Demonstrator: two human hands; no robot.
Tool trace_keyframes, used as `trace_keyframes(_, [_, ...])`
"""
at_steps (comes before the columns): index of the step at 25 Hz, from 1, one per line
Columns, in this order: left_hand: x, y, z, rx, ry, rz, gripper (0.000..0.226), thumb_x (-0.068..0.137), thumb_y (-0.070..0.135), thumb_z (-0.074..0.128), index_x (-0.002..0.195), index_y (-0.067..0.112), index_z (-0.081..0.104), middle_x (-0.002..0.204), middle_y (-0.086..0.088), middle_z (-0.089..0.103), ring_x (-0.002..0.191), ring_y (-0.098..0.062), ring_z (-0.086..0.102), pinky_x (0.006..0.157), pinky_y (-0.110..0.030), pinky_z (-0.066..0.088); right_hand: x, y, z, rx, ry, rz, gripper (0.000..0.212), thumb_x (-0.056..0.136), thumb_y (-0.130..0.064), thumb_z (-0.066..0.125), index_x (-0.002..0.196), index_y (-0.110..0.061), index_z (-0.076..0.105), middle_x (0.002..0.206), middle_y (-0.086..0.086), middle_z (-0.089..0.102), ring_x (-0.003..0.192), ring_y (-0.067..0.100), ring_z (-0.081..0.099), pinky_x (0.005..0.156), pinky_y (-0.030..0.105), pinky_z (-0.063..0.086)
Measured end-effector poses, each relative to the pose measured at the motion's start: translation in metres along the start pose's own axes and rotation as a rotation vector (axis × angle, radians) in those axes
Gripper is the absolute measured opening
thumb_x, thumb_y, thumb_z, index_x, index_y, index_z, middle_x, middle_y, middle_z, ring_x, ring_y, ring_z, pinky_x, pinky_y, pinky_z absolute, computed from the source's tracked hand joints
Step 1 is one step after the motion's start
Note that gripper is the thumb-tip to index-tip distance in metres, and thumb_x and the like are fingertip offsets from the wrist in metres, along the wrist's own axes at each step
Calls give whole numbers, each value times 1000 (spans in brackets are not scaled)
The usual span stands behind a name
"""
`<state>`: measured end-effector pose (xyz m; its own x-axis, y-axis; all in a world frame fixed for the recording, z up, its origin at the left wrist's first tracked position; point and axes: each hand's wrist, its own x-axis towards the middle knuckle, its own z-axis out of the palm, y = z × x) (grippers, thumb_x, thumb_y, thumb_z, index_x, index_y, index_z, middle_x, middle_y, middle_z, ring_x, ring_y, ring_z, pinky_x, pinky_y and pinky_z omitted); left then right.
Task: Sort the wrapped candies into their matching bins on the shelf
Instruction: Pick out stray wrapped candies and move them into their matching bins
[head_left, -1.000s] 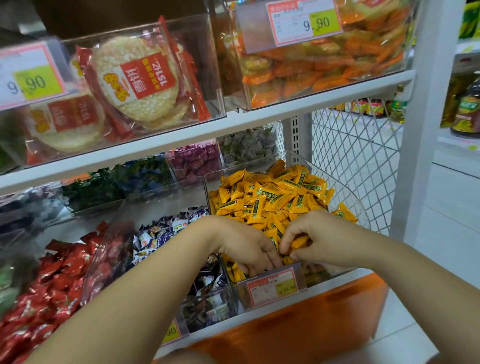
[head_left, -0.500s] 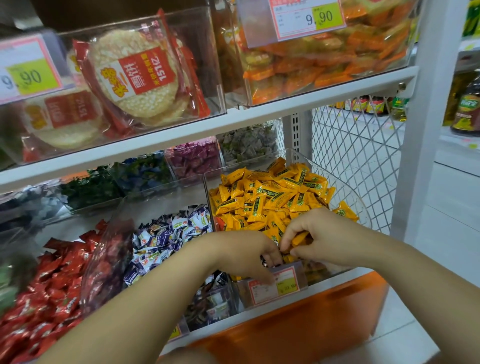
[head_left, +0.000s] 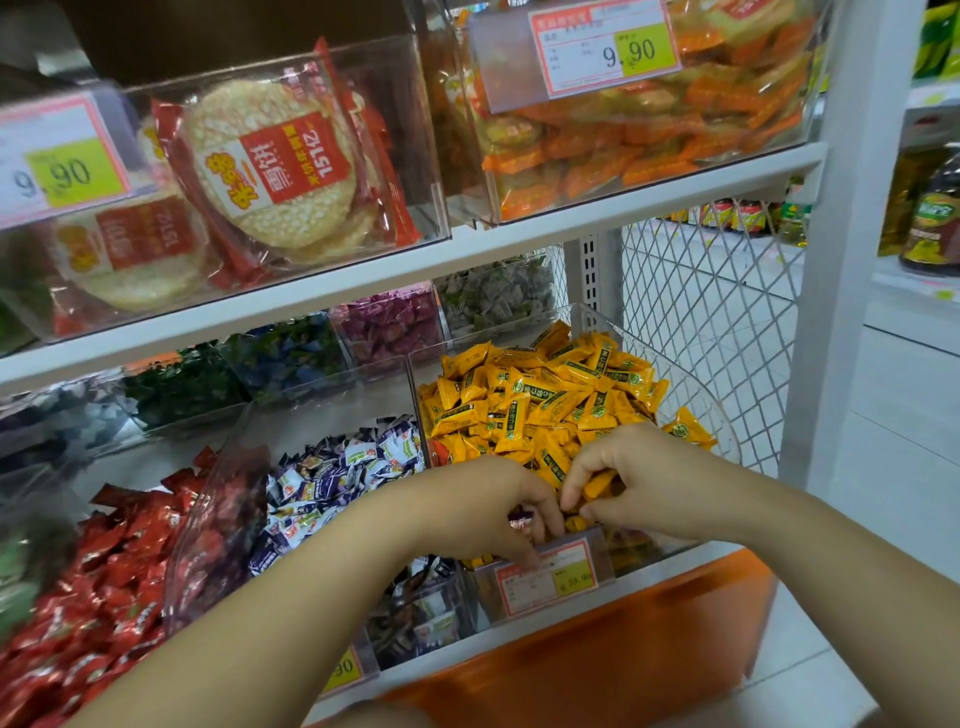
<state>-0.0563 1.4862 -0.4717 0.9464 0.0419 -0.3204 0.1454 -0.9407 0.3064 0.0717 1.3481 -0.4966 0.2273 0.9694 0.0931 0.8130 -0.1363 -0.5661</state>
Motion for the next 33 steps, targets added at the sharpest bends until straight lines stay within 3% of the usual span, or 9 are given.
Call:
trace_keyframes(3, [-15,-3,1,-11,162,8,22,86,21,65,106,32,63,89,22,59,74,11,50,62,-6,37,2,1,3,11,7,-2,25,83,-19,66,75,-43,64,71,-10,65,61,12,59,57,26,48])
trace_keyframes(6, [-39,-9,1,-122,491,30,21,84,18,67,99,32,64,91,20,62,87,7,55,73,-7,42,5,-1,8,8,51,-19,24,84,-21,66,80,-44,63,73,-10,65,63,9,58,58,23,47])
trace_keyframes(9, [-65,-26,6,-228,861,-14,23,81,14,70,95,31,65,90,19,64,86,8,58,73,-3,39,13,-1,18,-30,135,-58,23,82,-26,68,95,-44,61,92,-18,60,77,4,55,69,19,47])
trace_keyframes(11, [-79,-45,13,-233,993,-132,22,80,12,70,94,28,66,87,19,63,78,12,55,68,-2,37,20,-4,27,27,166,-88,31,80,-24,71,102,-43,58,103,-22,52,86,6,56,75,24,51])
trace_keyframes(16, [-90,-88,37,-103,740,-382,20,84,18,68,99,29,64,102,12,60,94,-5,58,81,-16,41,31,-10,37,52,242,-164,34,80,-21,71,106,-39,59,110,-27,46,96,11,58,79,28,54])
trace_keyframes(19, [-90,-86,36,-81,750,-381,19,87,24,63,106,29,63,116,13,57,107,-3,52,95,-20,39,24,-6,26,36,356,-205,28,79,-19,71,100,-36,64,107,-23,55,93,12,60,77,30,54])
trace_keyframes(24, [-64,-30,14,-83,883,-152,29,90,25,59,118,31,58,117,18,56,106,2,51,93,-18,40,-7,16,-2,47,582,-165,33,77,-5,72,86,-36,63,89,-17,64,84,-3,58,73,10,45])
trace_keyframes(29, [-3,27,11,7,621,113,27,92,26,55,119,32,57,114,16,56,101,-1,52,89,-27,46,-36,50,-22,121,665,24,29,79,-3,70,81,-32,66,83,-17,65,83,-2,57,67,8,42])
trace_keyframes(33, [45,41,15,152,488,269,25,90,26,58,115,29,62,121,12,58,116,-8,46,103,-32,35,-49,69,-29,33,590,73,26,79,-10,71,81,-35,66,83,-16,64,84,-2,54,68,10,40])
